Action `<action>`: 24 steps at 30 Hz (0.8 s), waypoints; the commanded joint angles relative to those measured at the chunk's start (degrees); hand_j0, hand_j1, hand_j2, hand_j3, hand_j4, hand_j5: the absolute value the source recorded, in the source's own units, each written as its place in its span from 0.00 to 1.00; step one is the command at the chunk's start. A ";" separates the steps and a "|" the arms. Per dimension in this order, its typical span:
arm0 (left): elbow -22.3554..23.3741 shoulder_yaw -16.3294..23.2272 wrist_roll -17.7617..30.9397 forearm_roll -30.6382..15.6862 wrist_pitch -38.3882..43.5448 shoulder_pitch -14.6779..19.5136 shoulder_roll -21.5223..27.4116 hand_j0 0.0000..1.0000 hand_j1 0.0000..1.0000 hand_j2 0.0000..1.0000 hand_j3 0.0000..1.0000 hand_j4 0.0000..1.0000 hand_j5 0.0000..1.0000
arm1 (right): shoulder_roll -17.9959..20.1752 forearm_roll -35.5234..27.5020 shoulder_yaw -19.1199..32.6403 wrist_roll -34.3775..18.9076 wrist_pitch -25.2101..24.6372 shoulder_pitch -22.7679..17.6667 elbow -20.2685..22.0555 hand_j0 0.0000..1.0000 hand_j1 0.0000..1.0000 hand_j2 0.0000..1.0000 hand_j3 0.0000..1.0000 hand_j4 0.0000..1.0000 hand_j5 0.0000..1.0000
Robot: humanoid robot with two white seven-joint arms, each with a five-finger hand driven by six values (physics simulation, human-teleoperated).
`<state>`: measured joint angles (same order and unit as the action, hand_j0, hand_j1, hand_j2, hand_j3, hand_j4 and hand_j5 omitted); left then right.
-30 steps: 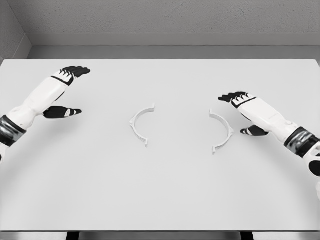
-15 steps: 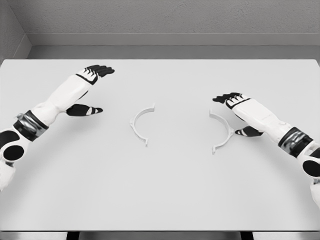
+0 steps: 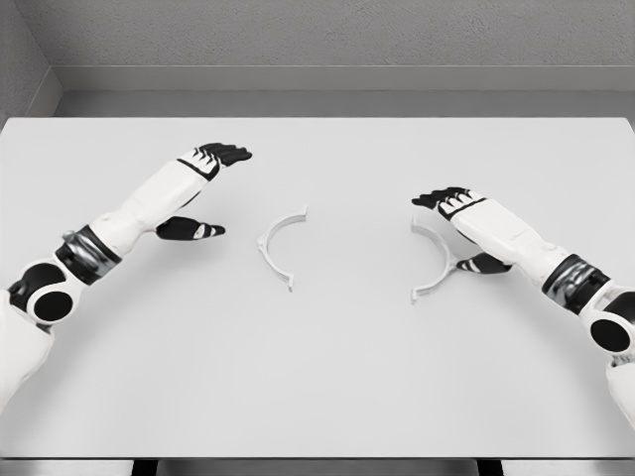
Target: Assemble PVC drainage pipe clamps
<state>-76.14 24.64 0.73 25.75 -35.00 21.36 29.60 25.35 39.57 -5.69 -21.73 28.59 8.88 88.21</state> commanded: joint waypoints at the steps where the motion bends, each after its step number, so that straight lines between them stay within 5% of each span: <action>1: 1.26 0.50 -0.03 0.87 0.00 0.17 -0.95 1.00 1.00 1.00 1.00 1.00 1.00 | -0.30 -0.11 -0.02 0.02 -0.37 0.00 0.47 1.00 1.00 1.00 1.00 1.00 1.00; 24: 9.96 2.08 -0.03 1.32 0.00 3.43 -4.64 1.00 1.00 1.00 1.00 1.00 1.00 | -0.39 -0.11 -3.71 0.11 -3.18 2.11 0.30 1.00 1.00 1.00 1.00 1.00 1.00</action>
<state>-67.20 26.68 0.73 27.39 -35.00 24.96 25.61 24.92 39.78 -9.17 -21.66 25.72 10.99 88.50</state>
